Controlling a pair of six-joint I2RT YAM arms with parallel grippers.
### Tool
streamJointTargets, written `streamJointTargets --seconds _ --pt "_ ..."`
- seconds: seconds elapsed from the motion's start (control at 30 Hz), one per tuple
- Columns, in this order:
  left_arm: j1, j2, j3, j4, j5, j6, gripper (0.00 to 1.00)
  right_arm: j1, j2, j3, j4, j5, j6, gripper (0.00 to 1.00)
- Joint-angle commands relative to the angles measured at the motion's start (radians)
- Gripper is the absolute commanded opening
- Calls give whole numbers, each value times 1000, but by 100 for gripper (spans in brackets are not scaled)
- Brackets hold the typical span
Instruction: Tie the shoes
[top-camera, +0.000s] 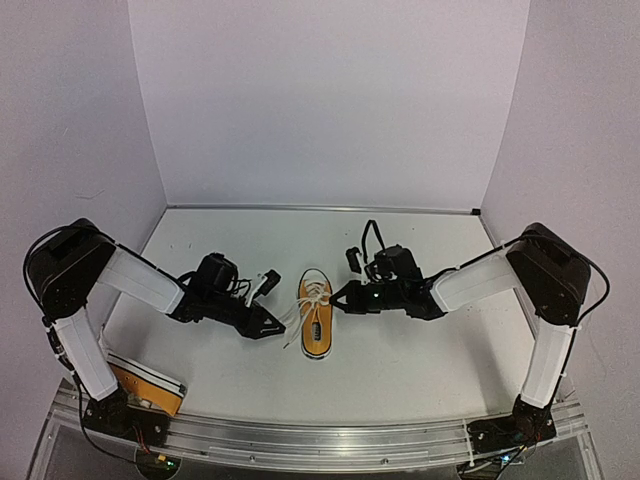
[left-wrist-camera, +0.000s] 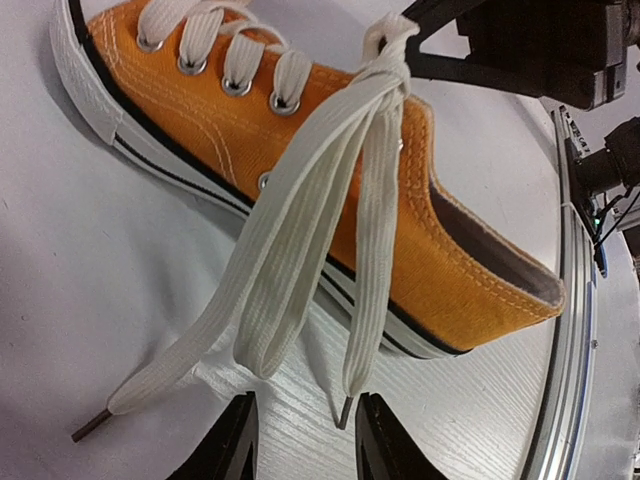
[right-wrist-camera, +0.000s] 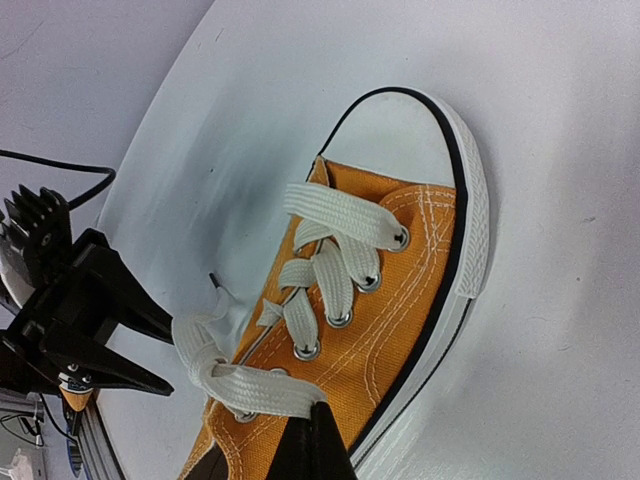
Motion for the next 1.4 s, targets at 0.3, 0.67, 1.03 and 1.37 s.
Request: streamJointTargets --seconds 0.3,0.67,1.03,1.37 --pt "-7 134 87 166 47 -67 44 5 -31 45 -20 29 -20 0" --pt "-2 138 130 138 49 -30 10 6 -51 54 -83 62 -49 0" --pt "64 31 176 -193 -84 73 0 5 -74 111 -289 177 -119 0" --pt "99 9 198 -285 -168 90 0 5 -81 140 -448 313 -194 0"
